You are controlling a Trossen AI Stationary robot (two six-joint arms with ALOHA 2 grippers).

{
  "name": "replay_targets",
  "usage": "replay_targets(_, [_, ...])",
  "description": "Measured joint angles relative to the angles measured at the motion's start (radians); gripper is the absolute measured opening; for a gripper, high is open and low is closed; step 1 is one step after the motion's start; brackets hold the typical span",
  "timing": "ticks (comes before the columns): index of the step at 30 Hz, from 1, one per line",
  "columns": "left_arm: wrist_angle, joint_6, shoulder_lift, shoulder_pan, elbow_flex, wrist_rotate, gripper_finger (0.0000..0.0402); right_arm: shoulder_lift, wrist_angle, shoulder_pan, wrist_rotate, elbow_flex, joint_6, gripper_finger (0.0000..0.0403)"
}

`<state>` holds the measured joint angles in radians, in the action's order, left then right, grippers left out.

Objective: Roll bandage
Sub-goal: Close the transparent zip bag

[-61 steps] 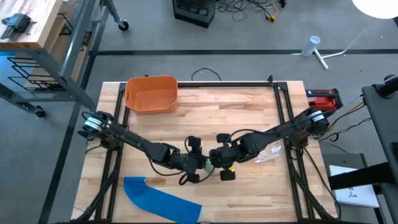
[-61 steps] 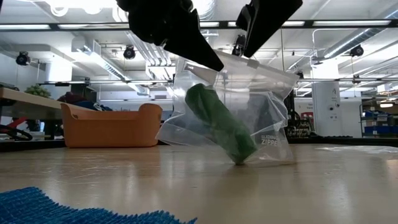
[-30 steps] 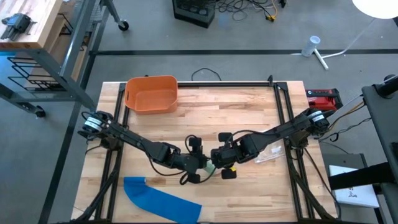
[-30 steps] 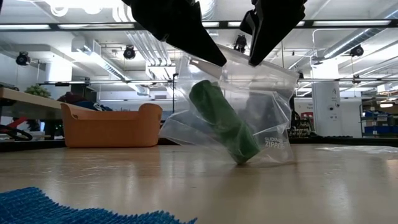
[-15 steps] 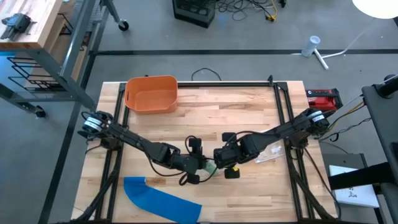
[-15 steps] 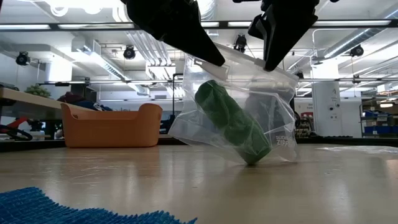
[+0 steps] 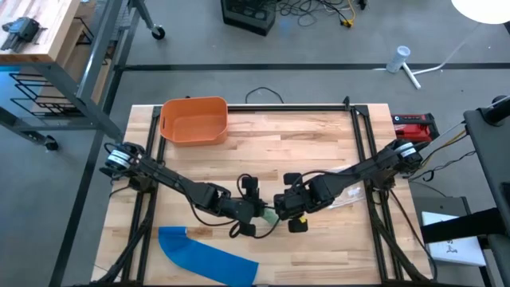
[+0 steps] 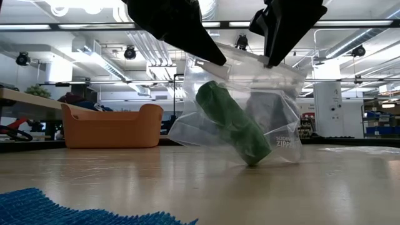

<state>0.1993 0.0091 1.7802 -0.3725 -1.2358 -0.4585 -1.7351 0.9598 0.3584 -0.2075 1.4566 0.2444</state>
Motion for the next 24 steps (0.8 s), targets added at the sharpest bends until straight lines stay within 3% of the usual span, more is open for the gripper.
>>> replay_targets(5, [0.000, 0.000, 0.000, 0.000, 0.000, 0.000, 0.0000, 0.000, -0.029, -0.001, -0.003, 0.000, -0.012, 0.0127])
replay_targets(9, [0.000, 0.000, 0.000, 0.000, 0.000, 0.000, 0.0000, 0.000, -0.068, 0.000, -0.003, 0.000, -0.020, 0.0126])
replay_targets(24, [0.000, 0.005, -0.019, -0.010, 0.000, -0.004, 0.0000, 0.000, -0.020, -0.001, -0.006, 0.000, -0.020, 0.0016])
